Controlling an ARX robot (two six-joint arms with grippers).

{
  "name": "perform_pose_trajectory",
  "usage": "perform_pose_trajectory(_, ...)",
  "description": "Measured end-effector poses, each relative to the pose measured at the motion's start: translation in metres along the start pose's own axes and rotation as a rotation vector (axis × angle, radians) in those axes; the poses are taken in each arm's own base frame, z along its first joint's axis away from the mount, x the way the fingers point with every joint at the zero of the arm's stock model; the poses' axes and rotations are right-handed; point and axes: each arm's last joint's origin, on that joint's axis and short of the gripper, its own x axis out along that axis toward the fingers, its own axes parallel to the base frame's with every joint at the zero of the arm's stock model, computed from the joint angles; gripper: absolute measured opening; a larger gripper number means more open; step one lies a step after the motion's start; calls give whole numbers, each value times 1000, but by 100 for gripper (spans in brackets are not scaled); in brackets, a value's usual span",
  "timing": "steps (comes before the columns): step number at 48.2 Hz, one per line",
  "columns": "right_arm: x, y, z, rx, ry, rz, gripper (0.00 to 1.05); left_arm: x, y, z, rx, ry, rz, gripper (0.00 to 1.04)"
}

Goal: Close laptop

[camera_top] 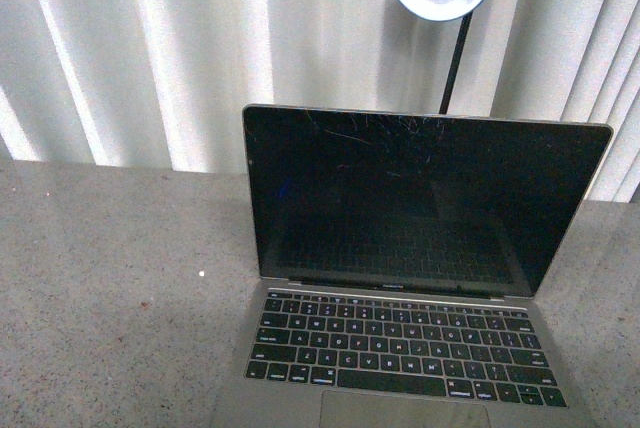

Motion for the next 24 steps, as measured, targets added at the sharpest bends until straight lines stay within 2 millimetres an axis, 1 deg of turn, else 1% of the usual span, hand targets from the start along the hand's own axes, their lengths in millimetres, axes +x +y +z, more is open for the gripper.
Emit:
perform_pose_trajectory(4, 3, -3, 5, 20, -38, 24, 97, 2, -1, 3, -73, -44, -35, 98)
perform_pose_trajectory(6, 7, -8, 6, 26, -51, 17, 97, 5, 0, 3, -94, -60, -51, 98)
perform_pose_trajectory(10, 20, -27, 7, 41, -53, -11, 97, 18, 5, 1, -107, -79, -74, 98)
perform_pose_trajectory(14, 36, -55, 13, 61, -68, -82, 97, 32, 7, 9, -71, -123, -98, 98)
perform_pose_trajectory(15, 40, -60, 14, 66, -71, -96, 97, 37, 7, 12, -52, -135, -105, 98)
perform_pose_trajectory(18, 58, -84, 23, 87, -68, -159, 97, 54, 6, 21, 6, -159, -138, 98)
perform_pose_trajectory(21, 75, -101, 29, 95, -59, -194, 97, 75, 3, 32, 85, -186, -164, 98)
perform_pose_trajectory(24, 93, -114, 33, 86, -39, -209, 97, 99, -1, 44, 145, -194, -185, 98)
